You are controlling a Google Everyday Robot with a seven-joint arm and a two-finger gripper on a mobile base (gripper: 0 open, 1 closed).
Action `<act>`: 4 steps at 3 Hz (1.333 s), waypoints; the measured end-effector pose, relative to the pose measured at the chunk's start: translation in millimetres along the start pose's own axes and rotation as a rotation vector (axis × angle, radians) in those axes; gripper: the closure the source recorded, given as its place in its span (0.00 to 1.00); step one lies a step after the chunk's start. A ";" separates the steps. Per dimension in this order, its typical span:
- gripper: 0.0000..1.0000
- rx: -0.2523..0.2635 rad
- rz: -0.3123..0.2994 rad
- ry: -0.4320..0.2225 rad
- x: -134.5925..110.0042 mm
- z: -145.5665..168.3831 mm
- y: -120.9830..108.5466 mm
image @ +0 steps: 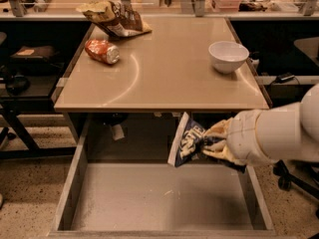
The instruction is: Place blue chip bag into top drawer
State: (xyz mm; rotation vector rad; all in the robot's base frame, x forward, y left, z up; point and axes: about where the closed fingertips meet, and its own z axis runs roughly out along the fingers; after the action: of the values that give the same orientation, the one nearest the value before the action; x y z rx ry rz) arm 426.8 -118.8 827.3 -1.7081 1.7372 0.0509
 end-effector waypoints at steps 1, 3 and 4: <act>1.00 -0.029 0.055 0.012 15.0 47.2 45.3; 1.00 -0.042 0.047 -0.001 18.0 77.6 51.1; 1.00 -0.068 0.055 -0.030 34.1 142.9 63.8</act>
Offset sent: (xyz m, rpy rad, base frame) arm -0.0151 0.0140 -0.0490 0.0136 0.0474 -0.0223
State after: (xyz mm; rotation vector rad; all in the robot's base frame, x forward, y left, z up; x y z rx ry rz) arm 435.7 -71.3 674.6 -1.6984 1.7784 0.1615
